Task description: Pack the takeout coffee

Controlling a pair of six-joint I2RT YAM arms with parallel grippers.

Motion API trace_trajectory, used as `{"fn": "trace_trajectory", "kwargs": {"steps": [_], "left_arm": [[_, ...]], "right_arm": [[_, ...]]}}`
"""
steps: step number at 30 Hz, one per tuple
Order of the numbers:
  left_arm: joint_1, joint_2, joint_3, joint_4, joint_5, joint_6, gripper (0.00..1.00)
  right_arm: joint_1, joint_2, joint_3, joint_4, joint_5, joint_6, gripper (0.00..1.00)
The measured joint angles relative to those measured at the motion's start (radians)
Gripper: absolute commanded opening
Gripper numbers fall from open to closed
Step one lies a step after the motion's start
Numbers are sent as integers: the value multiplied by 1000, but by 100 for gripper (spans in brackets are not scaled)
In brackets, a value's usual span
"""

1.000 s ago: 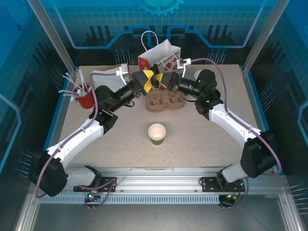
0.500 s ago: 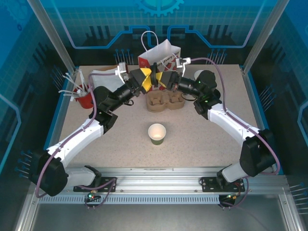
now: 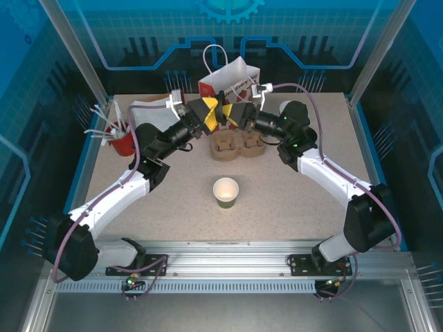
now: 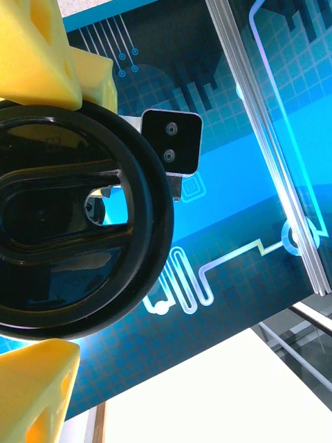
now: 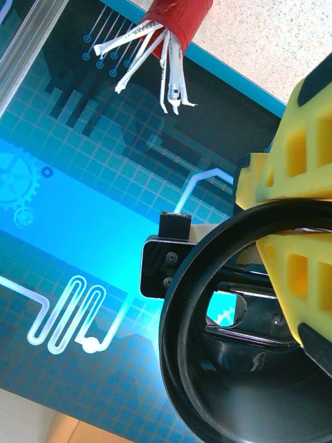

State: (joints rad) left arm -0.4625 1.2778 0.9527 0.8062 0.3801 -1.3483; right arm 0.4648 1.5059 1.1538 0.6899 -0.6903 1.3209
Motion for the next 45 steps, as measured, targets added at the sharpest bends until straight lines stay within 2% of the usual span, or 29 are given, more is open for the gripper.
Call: {"fn": "trace_trajectory", "kwargs": {"steps": [3,14,19,22,31,35,39,41,45], "left_arm": [[3,3,0,0,0,-5,87],[8,6,-2,0,-1,-11,71],[9,6,-2,3,-3,-11,68],[8,6,-10,8,-6,-9,67],[34,-39,-110,-43,-48,66,65],[55,-109,-152,-187,-95,178,64],[35,-202,-152,-441,-169,382,64],[-10,-240,-137,-586,-237,509,64],[-164,-259,-90,-818,-376,747,62]], "right_arm": [[1,9,6,0,1,0,17],[6,18,20,-1,2,0,18],[6,20,25,-2,5,0,21],[8,20,29,-17,2,-5,27],[-24,-21,-10,-142,2,-86,61],[-90,-108,-43,-338,18,-230,69],[-115,-214,-17,-697,135,-510,72],[-104,-256,6,-864,217,-647,74],[-100,-338,14,-1120,364,-855,74]]}}
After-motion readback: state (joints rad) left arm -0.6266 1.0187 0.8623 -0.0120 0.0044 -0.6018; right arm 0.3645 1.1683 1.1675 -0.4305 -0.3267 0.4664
